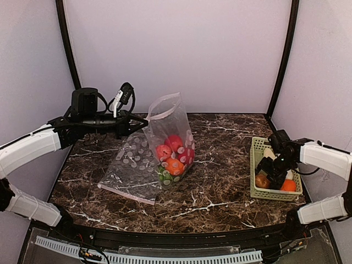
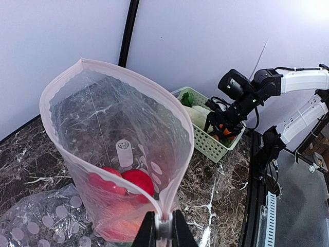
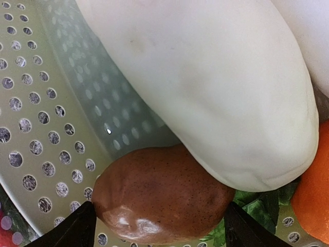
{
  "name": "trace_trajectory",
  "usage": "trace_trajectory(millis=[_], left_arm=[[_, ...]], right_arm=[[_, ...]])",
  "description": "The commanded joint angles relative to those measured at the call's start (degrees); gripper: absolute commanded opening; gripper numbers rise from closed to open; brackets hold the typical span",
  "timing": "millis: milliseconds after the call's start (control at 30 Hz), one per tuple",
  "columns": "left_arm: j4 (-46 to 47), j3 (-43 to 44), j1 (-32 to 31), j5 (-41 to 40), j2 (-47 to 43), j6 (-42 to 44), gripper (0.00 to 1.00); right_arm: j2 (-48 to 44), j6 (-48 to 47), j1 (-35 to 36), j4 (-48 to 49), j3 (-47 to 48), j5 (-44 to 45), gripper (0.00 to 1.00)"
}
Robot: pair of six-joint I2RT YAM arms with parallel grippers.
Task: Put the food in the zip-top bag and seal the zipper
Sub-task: Adjust the fake vegetable in the bin.
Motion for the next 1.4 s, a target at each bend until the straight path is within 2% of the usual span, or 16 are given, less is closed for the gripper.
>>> trace_trajectory(millis=[0, 133, 433, 667, 767, 1000, 1167, 1367], left_arm=[[1.2, -0.5, 0.4, 0.6, -0.5, 0.5, 0.01], [1.2, -0.5, 0.4, 0.5, -0.4, 0.4, 0.01], [1.3, 0.0, 0.4, 3.8, 0.0, 0.9, 0.01], [-1.7, 3.8, 0.2, 7.4, 1.2, 2.3, 0.01], [-2.3, 5.0, -1.3, 7.7, 1.6, 2.3, 0.01], [-3.2, 4.6, -7.0, 5.6, 2.4, 3.7, 0.01], [-1.5, 1.9, -8.3, 5.0, 2.2, 3.6, 0.01], [-0.9, 1.0, -8.5, 4.9, 1.4, 3.1, 0.01]], right_arm=[[1.3, -0.2, 0.3, 0.6, -2.5, 3.3, 0.77], [-1.0, -0.5, 0.3, -1.2, -0.7, 4.9, 0.72], [-7.5, -4.4, 0.3, -9.2, 7.4, 9.3, 0.70], [-11.7, -11.0, 0.3, -8.5, 11.0, 6.4, 0.68], [-11.6, -11.1, 0.4, -9.5, 10.5, 6.9, 0.70], [-12.0, -3.9, 0.4, -8.5, 3.4, 6.3, 0.90], [-13.8, 6.0, 0.4, -5.1, -1.9, 2.9, 0.91], [-14.0, 13.3, 0.3, -3.2, -4.4, 2.5, 0.91]])
